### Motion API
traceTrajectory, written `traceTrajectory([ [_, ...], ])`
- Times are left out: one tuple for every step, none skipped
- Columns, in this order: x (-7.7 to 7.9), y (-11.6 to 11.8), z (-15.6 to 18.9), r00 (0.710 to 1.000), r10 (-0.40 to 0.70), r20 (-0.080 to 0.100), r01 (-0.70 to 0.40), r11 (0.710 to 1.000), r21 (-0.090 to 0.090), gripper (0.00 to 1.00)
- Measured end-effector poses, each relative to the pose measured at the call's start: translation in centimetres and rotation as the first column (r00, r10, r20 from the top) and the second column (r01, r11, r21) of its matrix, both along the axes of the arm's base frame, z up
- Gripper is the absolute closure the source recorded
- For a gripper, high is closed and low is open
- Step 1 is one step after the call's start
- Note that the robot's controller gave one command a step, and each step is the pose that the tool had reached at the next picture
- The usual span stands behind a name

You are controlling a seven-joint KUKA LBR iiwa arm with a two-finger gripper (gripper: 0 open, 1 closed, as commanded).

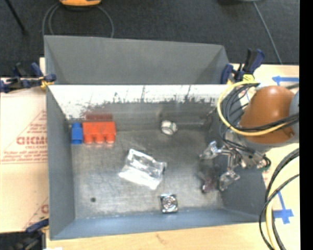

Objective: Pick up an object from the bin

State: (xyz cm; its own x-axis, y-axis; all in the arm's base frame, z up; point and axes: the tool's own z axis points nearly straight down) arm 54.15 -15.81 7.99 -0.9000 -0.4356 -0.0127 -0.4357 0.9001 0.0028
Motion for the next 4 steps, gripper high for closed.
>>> traceTrajectory([
  [-0.22, -0.40, -0.11, 1.000, 0.002, -0.005, -0.002, 1.000, -0.008, 1.00],
  [0.01, 0.01, 0.00, 1.000, 0.001, 0.000, -0.001, 1.000, 0.000, 0.00],
  [-0.22, -0.40, -0.11, 1.000, 0.003, -0.005, -0.003, 1.000, -0.008, 1.00],
  [0.01, 0.01, 0.00, 1.000, 0.002, 0.001, -0.002, 1.000, 0.000, 0.00],
])
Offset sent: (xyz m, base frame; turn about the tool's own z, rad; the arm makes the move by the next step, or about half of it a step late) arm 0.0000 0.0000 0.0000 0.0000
